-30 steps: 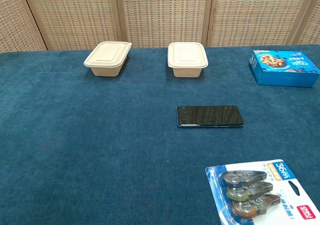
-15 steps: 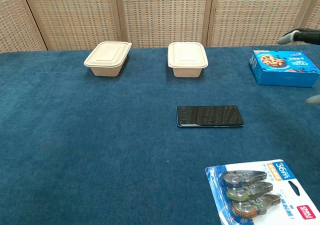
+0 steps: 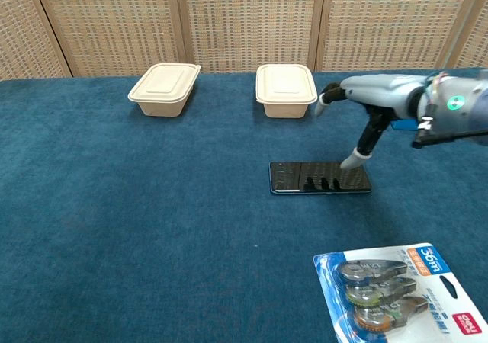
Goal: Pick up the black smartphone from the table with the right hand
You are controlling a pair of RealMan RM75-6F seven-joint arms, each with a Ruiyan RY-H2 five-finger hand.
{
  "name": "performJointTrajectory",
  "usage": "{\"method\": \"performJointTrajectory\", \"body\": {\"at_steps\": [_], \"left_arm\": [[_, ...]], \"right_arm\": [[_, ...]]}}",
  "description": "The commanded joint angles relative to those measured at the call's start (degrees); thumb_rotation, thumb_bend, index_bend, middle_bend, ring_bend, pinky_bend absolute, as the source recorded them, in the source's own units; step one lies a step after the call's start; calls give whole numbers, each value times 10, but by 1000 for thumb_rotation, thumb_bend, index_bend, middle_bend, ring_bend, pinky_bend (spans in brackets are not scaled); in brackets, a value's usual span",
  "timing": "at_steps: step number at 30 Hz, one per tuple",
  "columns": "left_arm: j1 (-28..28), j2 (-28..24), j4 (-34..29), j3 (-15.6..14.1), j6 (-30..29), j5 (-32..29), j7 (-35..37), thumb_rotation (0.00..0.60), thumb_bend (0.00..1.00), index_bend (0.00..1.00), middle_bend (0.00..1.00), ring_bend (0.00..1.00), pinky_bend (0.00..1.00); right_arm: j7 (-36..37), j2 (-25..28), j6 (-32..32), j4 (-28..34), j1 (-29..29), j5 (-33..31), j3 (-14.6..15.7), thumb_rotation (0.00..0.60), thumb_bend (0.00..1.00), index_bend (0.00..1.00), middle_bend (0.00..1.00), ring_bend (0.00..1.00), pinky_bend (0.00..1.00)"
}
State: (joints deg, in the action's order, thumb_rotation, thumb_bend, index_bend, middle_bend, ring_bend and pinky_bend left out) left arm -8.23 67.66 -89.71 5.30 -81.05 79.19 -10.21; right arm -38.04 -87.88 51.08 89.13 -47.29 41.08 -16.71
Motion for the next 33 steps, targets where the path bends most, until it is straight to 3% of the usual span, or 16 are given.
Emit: {"method": "performJointTrajectory", "body": {"at_steps": [1, 8, 33], "left_arm": [[-3, 0, 3, 0, 6, -3, 2, 600, 0, 0, 0, 0, 0], [-7, 1, 10, 2, 13, -8, 11, 600, 0, 0, 0, 0, 0], [-10, 1, 11, 1, 20, -20, 11, 600, 0, 0, 0, 0, 0]], "right_arm": [[-41, -55, -2, -44, -48, -54, 7, 600, 0, 195, 0, 0, 0], [-71, -107, 7, -89, -95, -114, 7, 600, 0, 201, 0, 0, 0], [-74, -133, 11, -135, -126, -169, 30, 600, 0, 250, 0, 0, 0]]}}
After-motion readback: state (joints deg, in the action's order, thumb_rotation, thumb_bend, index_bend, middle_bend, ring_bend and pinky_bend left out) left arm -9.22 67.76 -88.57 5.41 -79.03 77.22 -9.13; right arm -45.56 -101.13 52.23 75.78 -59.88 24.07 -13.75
